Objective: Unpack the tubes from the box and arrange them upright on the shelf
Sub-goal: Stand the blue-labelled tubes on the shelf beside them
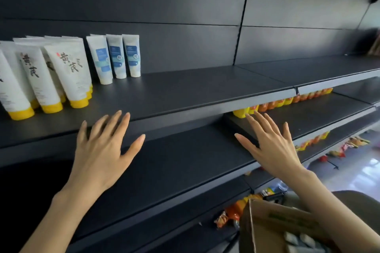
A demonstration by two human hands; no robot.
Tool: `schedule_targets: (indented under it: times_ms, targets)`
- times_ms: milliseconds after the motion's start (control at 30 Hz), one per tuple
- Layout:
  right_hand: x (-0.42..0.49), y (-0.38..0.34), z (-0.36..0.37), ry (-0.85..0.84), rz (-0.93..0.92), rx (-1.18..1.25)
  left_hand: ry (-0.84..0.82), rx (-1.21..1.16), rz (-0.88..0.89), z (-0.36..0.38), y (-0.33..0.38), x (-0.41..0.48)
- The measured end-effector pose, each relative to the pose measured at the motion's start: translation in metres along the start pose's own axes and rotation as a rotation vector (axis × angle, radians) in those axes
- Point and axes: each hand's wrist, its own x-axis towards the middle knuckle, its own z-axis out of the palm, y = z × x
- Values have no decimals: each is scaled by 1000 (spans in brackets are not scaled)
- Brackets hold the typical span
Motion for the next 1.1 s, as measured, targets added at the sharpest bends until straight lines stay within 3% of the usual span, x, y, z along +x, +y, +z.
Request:
schedule_targets:
  times_ms: [300,500,833,1100]
  targets:
    - [-100,119,17,-106,216,21,-84,-114,260,34,136,-36]
    - [-160,174,38,-210,390,11,-242,-136,382,80,208,-33]
    - [-215,237,106,-306,797,19,-475,-158,604,180,305,8]
    - [-237,255,172,-341,1127,158,-638,-143,772,266,373,19]
